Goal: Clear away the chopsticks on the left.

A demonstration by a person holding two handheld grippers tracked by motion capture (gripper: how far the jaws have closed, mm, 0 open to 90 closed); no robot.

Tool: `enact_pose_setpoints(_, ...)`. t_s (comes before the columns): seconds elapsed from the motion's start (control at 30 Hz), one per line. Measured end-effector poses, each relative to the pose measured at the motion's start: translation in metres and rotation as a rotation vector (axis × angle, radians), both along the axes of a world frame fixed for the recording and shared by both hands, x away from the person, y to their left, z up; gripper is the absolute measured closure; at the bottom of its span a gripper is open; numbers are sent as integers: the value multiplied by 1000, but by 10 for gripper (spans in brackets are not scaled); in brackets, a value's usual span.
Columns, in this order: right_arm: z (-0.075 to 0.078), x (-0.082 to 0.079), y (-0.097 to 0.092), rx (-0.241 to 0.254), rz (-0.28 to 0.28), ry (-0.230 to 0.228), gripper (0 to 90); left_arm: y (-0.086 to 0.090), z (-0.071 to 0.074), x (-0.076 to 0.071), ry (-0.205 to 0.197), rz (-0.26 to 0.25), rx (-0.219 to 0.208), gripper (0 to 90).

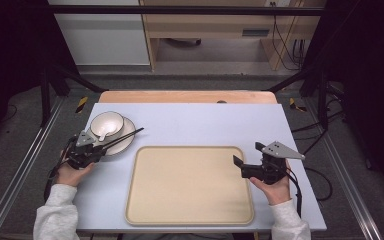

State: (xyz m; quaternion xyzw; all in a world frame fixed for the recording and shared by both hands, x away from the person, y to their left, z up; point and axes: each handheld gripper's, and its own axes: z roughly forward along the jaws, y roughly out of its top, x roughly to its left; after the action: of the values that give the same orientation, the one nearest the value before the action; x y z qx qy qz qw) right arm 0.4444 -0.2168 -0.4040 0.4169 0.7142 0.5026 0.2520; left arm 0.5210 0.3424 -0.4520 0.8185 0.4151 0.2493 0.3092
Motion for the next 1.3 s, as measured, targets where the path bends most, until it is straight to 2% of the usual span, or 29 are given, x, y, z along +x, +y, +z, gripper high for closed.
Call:
enact_pose_setpoints(0.5,0,0,0,-3,2,3,79,-8,2,-3,0,-5,-3,816)
enact_pose_setpoints(0.77,0,0,0,-1,2,2,79,-9,3,-3,8,-7,-10,805)
enact_pose_setpoints(0.83,0,0,0,0,3,2,79,-10,4,-1,5,5,-24,769)
enact_pose_setpoints(0.93,0,0,0,-3,3,3,78,-13,5,2,4,1,-49,768)
enact_pose_setpoints(1.17,0,0,0,-5,5,4,78,-24,-1,10,29,8,-25,790)
enact_pose_setpoints(1.3,-1,1,1,-8,11,7,78,-29,-3,12,38,0,-33,829)
